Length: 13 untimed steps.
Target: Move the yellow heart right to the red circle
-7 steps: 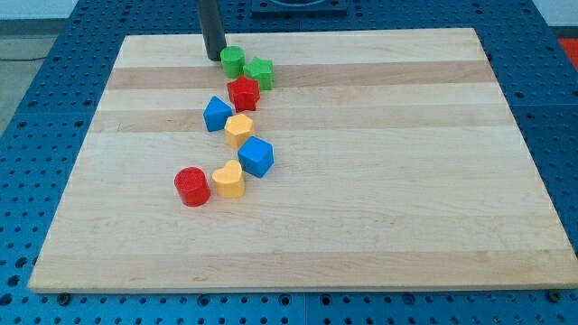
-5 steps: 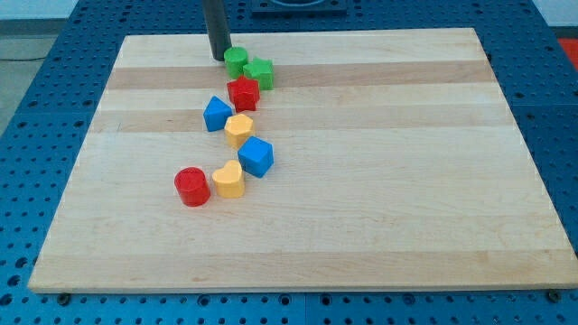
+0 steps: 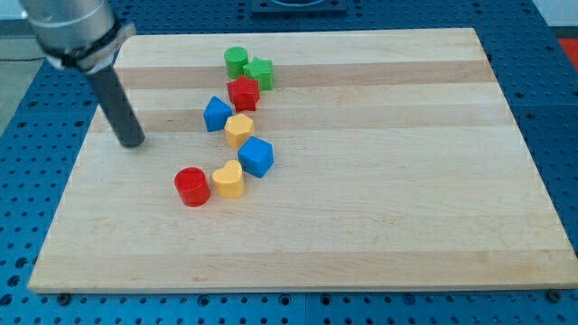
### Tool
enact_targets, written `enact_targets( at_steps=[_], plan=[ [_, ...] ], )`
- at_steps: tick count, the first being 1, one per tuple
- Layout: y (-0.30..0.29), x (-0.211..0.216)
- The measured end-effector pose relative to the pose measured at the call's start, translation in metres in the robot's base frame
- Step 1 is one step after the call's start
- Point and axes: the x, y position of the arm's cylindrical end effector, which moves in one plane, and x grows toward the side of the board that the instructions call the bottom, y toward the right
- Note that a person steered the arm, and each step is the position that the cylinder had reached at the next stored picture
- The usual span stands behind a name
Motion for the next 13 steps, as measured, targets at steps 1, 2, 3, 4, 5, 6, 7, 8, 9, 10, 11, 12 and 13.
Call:
enact_targets(
  at_steps=[1,2,3,4,5,6,7,8,9,10,11,12,13],
  plan=[
    [0.0,0.055],
    [0.003,0.109],
    [0.05,0.139],
    [0.113,0.144],
    [0.161,0.126],
    [0.189,0.094],
    [0.176,0.057],
    [0.172,0.049],
    [0.172,0.045],
    [0.172,0.043],
    [0.196,0.043],
    [0.203,0.043],
    [0.199,0.04]
  ],
)
